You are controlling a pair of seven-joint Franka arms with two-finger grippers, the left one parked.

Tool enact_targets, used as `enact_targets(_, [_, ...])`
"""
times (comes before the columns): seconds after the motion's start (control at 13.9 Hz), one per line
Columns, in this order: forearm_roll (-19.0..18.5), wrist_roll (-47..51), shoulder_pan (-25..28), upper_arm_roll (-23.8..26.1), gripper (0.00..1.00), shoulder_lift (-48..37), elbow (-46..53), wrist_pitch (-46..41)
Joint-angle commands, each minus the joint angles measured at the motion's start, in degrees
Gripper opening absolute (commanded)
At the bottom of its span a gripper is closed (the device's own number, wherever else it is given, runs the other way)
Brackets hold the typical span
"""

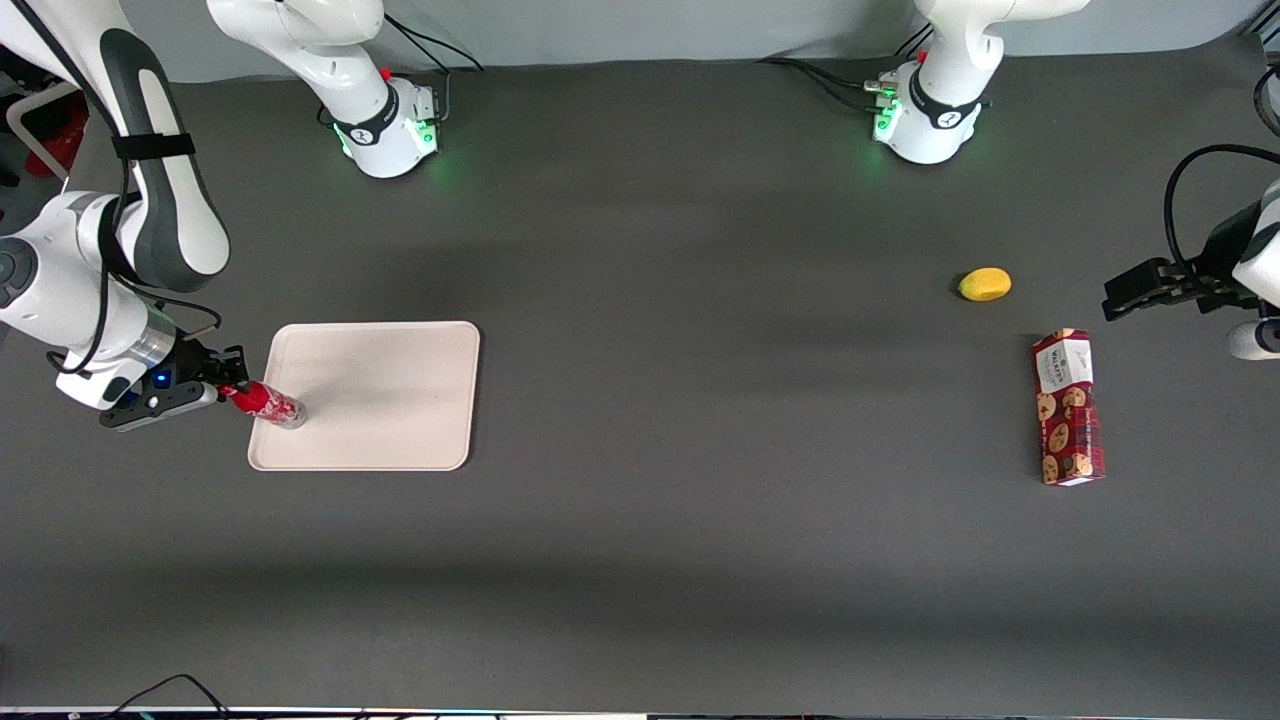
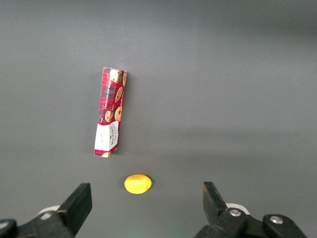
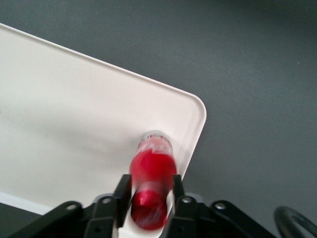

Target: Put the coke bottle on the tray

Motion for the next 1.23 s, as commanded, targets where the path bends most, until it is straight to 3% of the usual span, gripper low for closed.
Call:
enact_targets(0.0, [1.3, 0.5, -0.1, -0.2, 1.0, -1.3, -0.7, 0.7])
enact_targets(0.22, [1.3, 1.1, 0.0, -0.2, 1.0, -3.1, 1.8, -2.0])
enact_targets(0.58, [2.5, 7.6, 0.8, 1.1, 1.0, -4.8, 17.9, -21.3])
enact_targets(0.86, [3.1, 21.9, 1.3, 5.4, 1.0, -4.6, 31.3, -35.4])
enact_targets(1.15, [2.8, 26.7, 1.3, 7.9, 1.0, -7.4, 34.6, -39.9])
